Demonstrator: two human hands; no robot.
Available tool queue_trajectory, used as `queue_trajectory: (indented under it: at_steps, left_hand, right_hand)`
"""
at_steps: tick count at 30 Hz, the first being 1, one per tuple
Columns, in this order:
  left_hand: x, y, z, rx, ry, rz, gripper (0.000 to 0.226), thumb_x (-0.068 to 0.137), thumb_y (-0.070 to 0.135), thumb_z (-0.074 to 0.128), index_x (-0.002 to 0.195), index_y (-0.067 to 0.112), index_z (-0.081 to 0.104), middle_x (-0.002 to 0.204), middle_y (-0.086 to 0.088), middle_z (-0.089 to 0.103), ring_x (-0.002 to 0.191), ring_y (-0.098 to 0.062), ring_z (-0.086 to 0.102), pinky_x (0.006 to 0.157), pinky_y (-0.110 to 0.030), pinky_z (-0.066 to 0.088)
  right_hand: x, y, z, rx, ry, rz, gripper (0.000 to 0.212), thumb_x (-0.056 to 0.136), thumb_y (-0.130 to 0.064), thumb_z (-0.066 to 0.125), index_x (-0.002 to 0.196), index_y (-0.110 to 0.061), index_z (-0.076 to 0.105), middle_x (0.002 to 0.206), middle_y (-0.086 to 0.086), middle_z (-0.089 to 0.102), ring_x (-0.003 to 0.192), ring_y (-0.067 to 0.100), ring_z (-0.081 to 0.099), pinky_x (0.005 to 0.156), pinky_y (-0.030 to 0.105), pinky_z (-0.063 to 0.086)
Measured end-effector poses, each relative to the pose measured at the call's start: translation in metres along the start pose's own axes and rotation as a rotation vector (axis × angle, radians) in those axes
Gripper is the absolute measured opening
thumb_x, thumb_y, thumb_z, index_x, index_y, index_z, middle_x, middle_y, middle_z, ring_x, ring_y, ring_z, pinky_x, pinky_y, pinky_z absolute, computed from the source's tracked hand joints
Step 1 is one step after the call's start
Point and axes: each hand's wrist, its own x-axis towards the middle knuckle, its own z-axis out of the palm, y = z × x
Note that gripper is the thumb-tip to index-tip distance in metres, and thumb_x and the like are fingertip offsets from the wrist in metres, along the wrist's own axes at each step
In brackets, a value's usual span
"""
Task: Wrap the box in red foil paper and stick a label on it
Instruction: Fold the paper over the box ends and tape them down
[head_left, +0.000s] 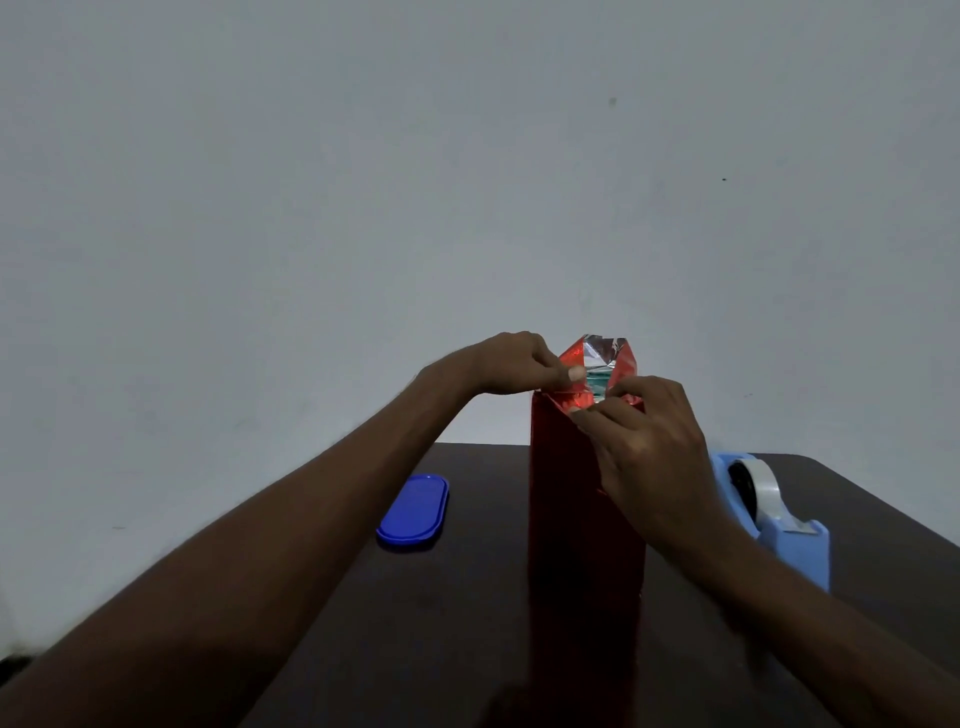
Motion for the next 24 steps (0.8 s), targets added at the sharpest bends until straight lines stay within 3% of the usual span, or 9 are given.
queue_trajectory:
  at_steps: [2, 5, 8, 16, 20, 24]
  left_hand:
    - [0.001, 0.002, -0.001, 0.011, -0.045, 0.021, 0.047, 0.082, 0.068, 0.05, 0.099, 0.031, 0.075, 0.098, -0.003, 0.068, 0.086, -0.014, 0.059, 0.077, -0.031, 0.045]
    - [0.002, 0.003, -0.003, 0.043, -0.075, 0.002, 0.049, 0.086, 0.06, 0.059, 0.121, 0.028, 0.07, 0.116, 0.002, 0.066, 0.107, -0.014, 0.057, 0.093, -0.034, 0.046]
    - [0.003, 0.003, -0.004, 0.025, -0.084, -0.015, 0.045, 0.087, 0.053, 0.065, 0.122, 0.026, 0.069, 0.121, 0.004, 0.064, 0.112, -0.014, 0.056, 0.1, -0.037, 0.045]
    - [0.002, 0.004, -0.004, -0.048, -0.062, -0.055, 0.043, 0.085, 0.047, 0.069, 0.122, 0.025, 0.069, 0.124, 0.005, 0.065, 0.105, -0.008, 0.054, 0.088, -0.024, 0.039]
    - [-0.002, 0.007, -0.005, -0.089, -0.054, -0.069, 0.041, 0.085, 0.042, 0.071, 0.122, 0.024, 0.07, 0.121, 0.008, 0.065, 0.104, -0.003, 0.052, 0.086, -0.021, 0.036]
    - [-0.006, 0.009, -0.004, -0.157, -0.043, -0.087, 0.041, 0.085, 0.041, 0.073, 0.122, 0.023, 0.069, 0.119, 0.009, 0.066, 0.1, -0.005, 0.055, 0.078, -0.018, 0.045]
  right_hand:
    - [-0.001, 0.0, 0.001, 0.007, 0.008, 0.001, 0.031, 0.074, -0.009, 0.084, 0.104, -0.005, 0.077, 0.098, 0.014, 0.076, 0.097, 0.035, 0.066, 0.086, 0.044, 0.051]
    - [-0.002, -0.002, 0.0, -0.009, 0.024, -0.008, 0.027, 0.077, -0.007, 0.081, 0.103, -0.006, 0.077, 0.096, 0.013, 0.075, 0.097, 0.034, 0.065, 0.086, 0.043, 0.049]
    - [-0.004, -0.003, 0.001, -0.031, 0.03, -0.012, 0.028, 0.077, -0.008, 0.081, 0.104, -0.005, 0.077, 0.097, 0.014, 0.075, 0.097, 0.034, 0.065, 0.086, 0.044, 0.05]
    - [-0.008, -0.004, -0.001, -0.028, 0.035, -0.023, 0.03, 0.077, -0.01, 0.08, 0.107, -0.005, 0.076, 0.102, 0.014, 0.075, 0.097, 0.035, 0.065, 0.088, 0.043, 0.05]
    - [-0.007, -0.001, -0.016, 0.083, 0.075, 0.012, 0.028, 0.09, -0.014, 0.065, 0.116, -0.007, 0.073, 0.114, 0.008, 0.073, 0.104, 0.029, 0.062, 0.09, 0.037, 0.043]
    - [-0.008, 0.009, -0.036, 0.128, 0.103, 0.176, 0.021, 0.09, -0.015, 0.059, 0.103, -0.009, 0.074, 0.098, 0.005, 0.075, 0.089, 0.024, 0.066, 0.076, 0.032, 0.045]
